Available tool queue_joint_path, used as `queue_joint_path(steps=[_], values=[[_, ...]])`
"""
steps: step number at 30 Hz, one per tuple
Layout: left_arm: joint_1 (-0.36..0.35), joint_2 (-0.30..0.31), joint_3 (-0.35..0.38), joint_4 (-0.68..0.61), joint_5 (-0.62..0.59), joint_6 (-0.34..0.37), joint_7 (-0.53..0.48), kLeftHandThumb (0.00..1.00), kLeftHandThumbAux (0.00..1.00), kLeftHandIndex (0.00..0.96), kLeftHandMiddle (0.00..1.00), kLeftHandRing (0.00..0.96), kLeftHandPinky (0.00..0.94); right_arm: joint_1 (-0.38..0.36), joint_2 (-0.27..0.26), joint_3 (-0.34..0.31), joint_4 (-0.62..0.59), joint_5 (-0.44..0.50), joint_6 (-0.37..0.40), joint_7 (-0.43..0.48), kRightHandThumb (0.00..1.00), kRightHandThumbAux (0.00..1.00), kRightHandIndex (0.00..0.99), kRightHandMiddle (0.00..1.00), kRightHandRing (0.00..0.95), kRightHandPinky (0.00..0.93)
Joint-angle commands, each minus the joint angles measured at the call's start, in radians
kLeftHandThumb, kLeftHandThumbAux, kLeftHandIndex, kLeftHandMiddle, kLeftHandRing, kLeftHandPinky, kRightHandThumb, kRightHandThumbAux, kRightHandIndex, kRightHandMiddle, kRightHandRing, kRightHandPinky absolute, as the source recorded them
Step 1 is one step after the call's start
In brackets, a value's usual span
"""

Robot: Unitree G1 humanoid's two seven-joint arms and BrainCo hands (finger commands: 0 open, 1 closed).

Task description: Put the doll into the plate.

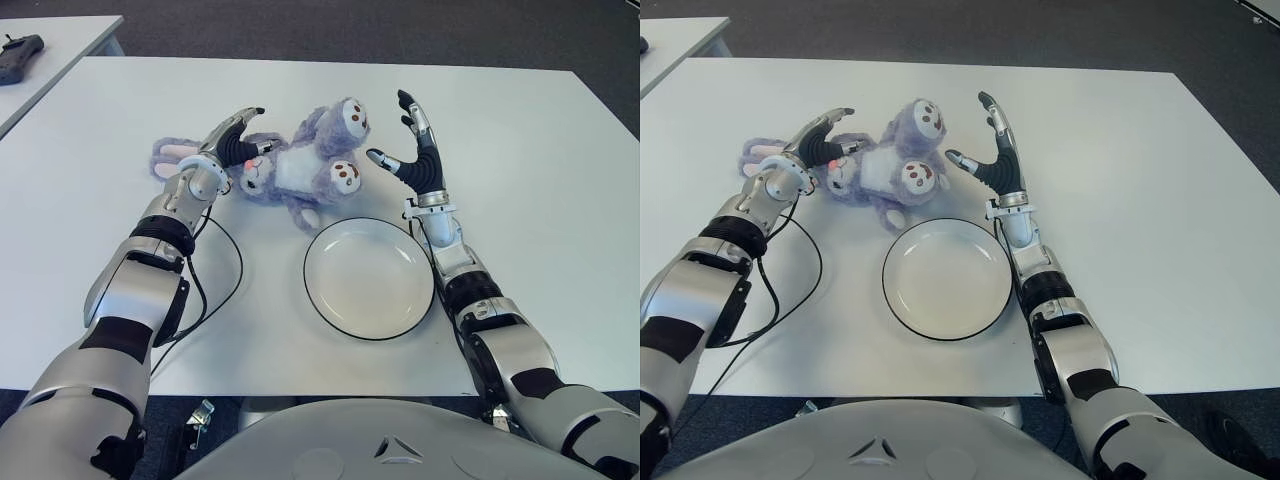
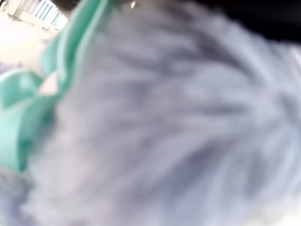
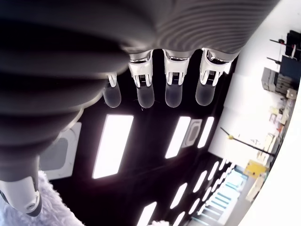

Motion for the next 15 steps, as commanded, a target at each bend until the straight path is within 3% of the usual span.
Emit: queue_joint_path(steps=[1,15], values=[[0.062,-0.017,-0.022,0.053,0.02,0.03,-0.015,0.2,0.418,0.0,0.0,0.041,0.082,0.158,0.014,0.001,0.124,0.018,-0.005,0.026,0.139,0.565,0.062,0.078,0.059,0.077],[0.066,-0.018,-0.026,0.062,0.024,0.023,-0.006,0.21,0.428,0.0,0.002,0.035,0.073,0.124,0.001,-0.008,0.138,0.024,-0.02,0.08,0.155,0.564,0.076,0.083,0.067,0.086]])
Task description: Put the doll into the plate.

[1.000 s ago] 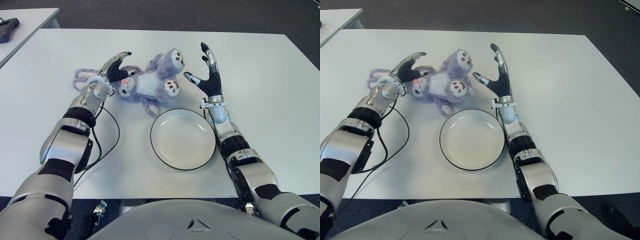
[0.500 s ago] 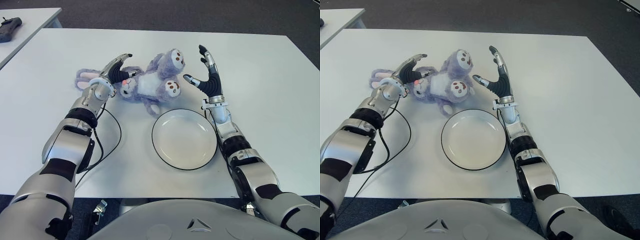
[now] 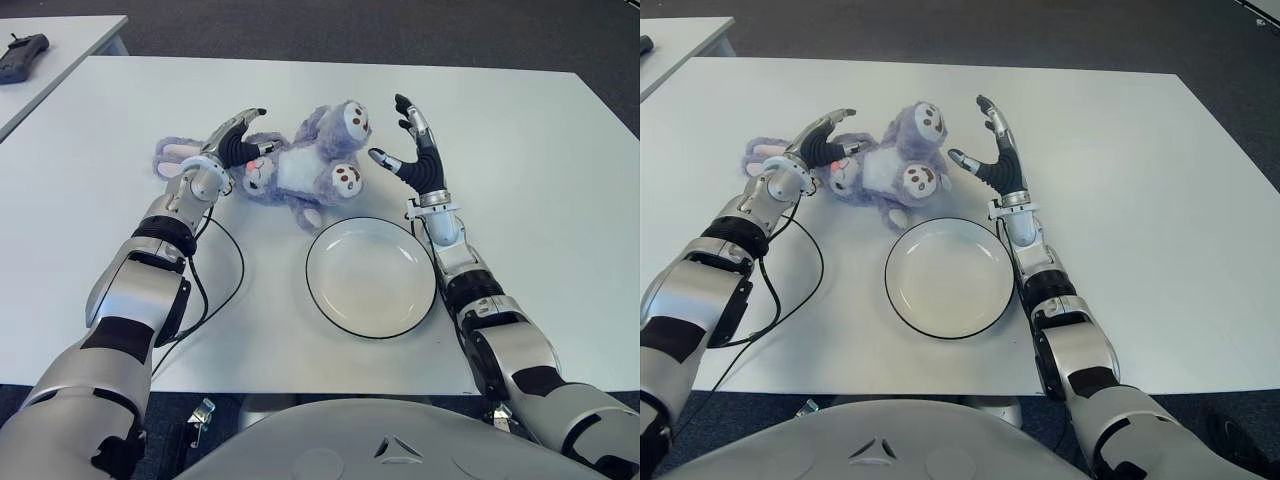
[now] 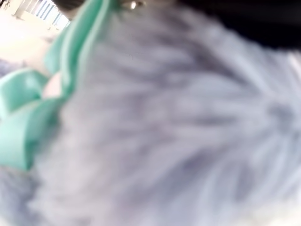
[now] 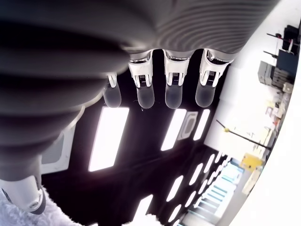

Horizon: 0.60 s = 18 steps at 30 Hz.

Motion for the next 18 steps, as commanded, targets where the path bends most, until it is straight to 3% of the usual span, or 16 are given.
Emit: queue_joint_path(steps=[1,18], values=[[0.065,-0.014,-0.025,0.048,0.023,0.023,-0.014,0.21,0.427,0.0,0.002,0.035,0.072,0.136,0.005,0.009,0.101,0.001,-0.009,0.017,0.155,0.558,0.078,0.086,0.068,0.085],[0.074,-0.019,-0.051,0.061,0.04,0.034,0.006,0.239,0.449,0.0,0.014,0.042,0.074,0.122,-0.031,0.01,-0.003,-0.023,0.005,0.037,0.166,0.503,0.096,0.101,0.073,0.075]])
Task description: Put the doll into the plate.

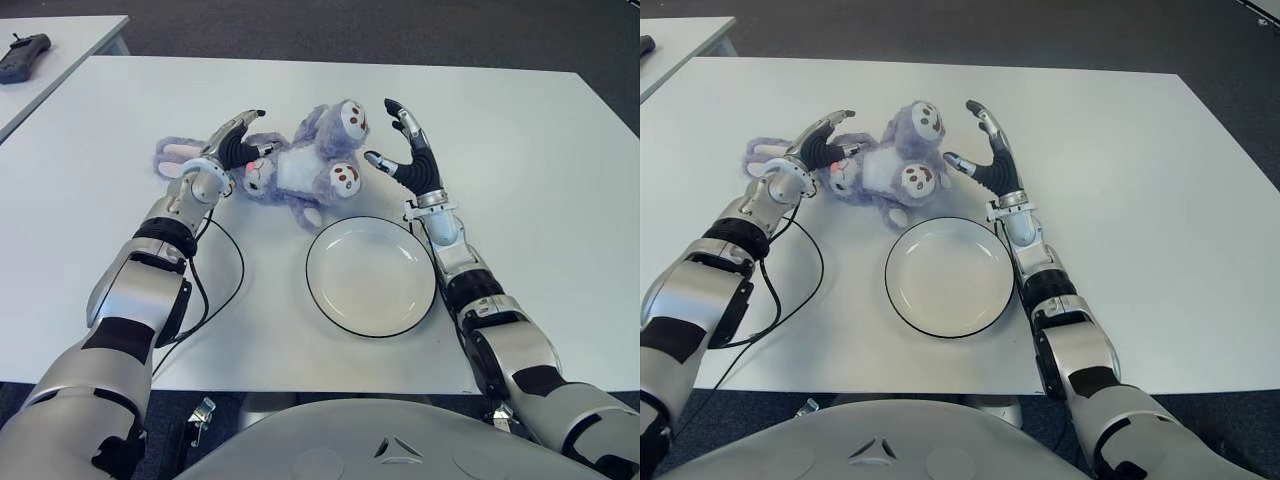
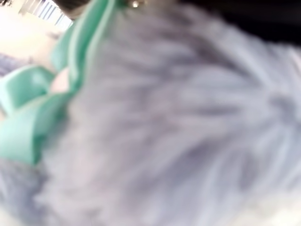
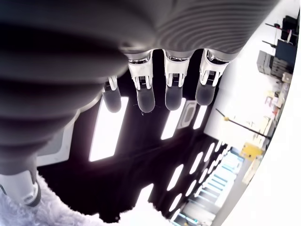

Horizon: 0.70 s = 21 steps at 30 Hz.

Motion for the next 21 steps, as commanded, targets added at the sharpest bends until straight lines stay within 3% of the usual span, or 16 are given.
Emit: queue_joint_path(steps=[1,21], values=[[0.071,-0.016,-0.037,0.051,0.038,0.036,-0.019,0.234,0.444,0.0,0.012,0.043,0.073,0.112,-0.021,0.005,0.016,-0.025,0.01,-0.009,0.163,0.497,0.096,0.103,0.073,0.071],[0.084,-0.03,-0.051,0.062,0.037,0.031,-0.008,0.213,0.426,0.0,0.011,0.041,0.075,0.114,-0.058,0.014,-0.131,-0.111,0.075,-0.06,0.108,0.437,0.078,0.087,0.049,0.022]])
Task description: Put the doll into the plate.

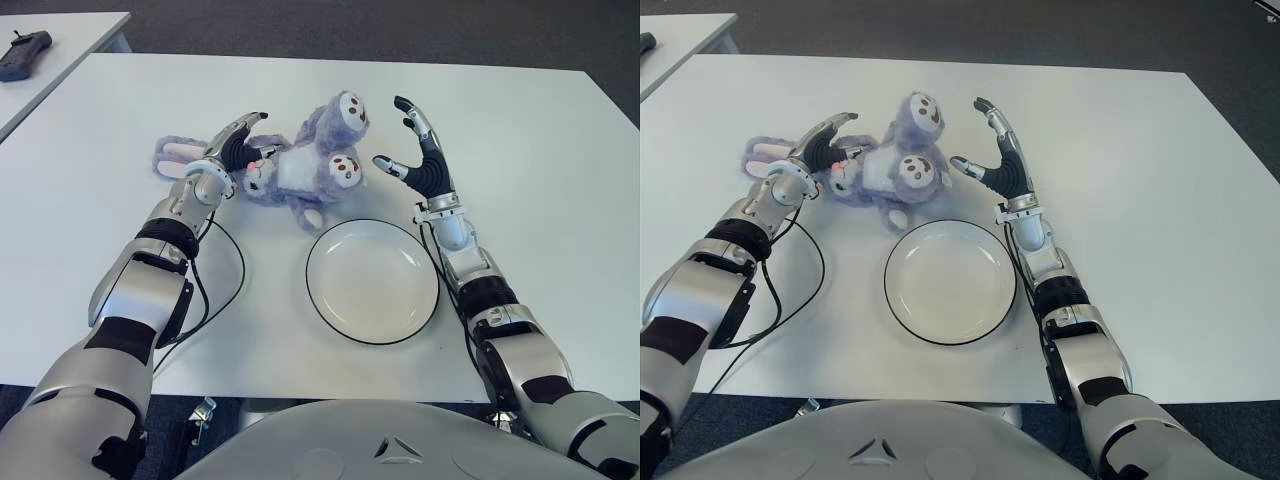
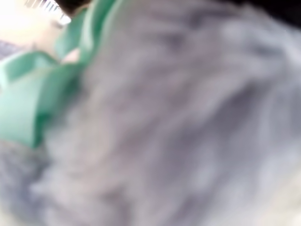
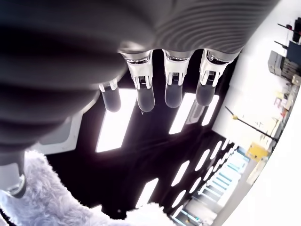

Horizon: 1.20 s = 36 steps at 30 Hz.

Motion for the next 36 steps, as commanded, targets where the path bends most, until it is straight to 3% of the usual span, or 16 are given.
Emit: queue_joint_path(steps=[1,15,32,36], values=[[0.084,-0.023,-0.036,0.055,0.039,0.031,-0.016,0.208,0.425,0.0,0.012,0.042,0.077,0.065,-0.003,0.012,0.001,-0.027,0.04,-0.008,0.104,0.43,0.077,0.088,0.049,0.023],[0.086,-0.024,-0.049,0.056,0.044,0.037,0.004,0.209,0.44,0.0,0.017,0.046,0.08,0.072,-0.013,0.012,-0.047,-0.023,0.089,0.008,0.094,0.406,0.078,0.094,0.054,0.024],[0.095,-0.027,-0.055,0.055,0.046,0.037,0.012,0.207,0.446,0.0,0.022,0.055,0.091,0.049,-0.01,0.016,-0.067,0.001,0.1,0.066,0.175,0.485,0.088,0.103,0.063,0.006],[0.097,-0.029,-0.052,0.056,0.041,0.035,0.009,0.208,0.438,0.0,0.017,0.049,0.07,0.042,-0.01,0.027,-0.071,-0.015,0.112,0.074,0.155,0.474,0.083,0.106,0.072,0.043]])
